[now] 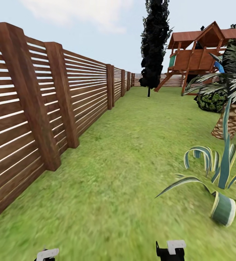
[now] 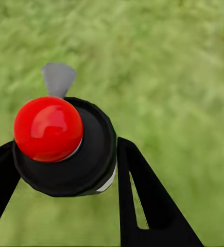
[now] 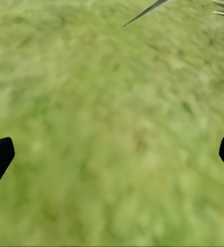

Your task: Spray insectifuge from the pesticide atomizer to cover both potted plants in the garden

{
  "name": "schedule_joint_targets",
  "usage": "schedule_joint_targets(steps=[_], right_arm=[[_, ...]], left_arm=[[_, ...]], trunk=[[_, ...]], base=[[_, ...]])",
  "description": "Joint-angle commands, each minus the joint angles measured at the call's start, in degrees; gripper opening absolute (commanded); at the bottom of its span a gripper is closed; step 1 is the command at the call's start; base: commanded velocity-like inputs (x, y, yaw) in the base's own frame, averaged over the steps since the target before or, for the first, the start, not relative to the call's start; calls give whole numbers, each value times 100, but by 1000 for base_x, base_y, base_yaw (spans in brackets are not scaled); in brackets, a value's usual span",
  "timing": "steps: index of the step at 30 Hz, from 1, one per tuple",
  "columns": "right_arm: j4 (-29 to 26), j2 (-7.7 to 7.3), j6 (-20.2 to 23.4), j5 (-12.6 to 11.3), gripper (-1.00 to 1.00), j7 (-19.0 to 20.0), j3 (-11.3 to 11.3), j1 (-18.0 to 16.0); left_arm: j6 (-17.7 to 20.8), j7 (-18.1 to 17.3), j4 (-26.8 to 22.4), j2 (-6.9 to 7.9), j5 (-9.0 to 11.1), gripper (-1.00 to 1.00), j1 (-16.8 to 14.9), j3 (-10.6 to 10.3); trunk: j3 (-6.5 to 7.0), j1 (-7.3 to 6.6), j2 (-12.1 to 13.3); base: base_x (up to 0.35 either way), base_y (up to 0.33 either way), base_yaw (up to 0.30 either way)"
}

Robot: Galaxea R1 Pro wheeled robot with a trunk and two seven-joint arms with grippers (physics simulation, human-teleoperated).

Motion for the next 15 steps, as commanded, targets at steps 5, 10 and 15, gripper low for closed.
schedule_joint_targets(steps=[5,10,15], right_arm=[[15,2,-9,78,100,-28,-15,-5],[16,-4,-4,95,100,-27,-7,-5],[14,-4,-9,89,100,-41,-6,-5]], left_arm=[[-12,-19,1,0,55,-100,-1,-44],[-12,-19,1,0,54,-100,-1,-44],[-12,-19,1,-2,54,-100,-1,-50]], trunk=[[-5,2,-2],[-5,2,-2],[-5,2,-2]], base=[[269,241,-58],[279,233,-3],[284,219,0]])
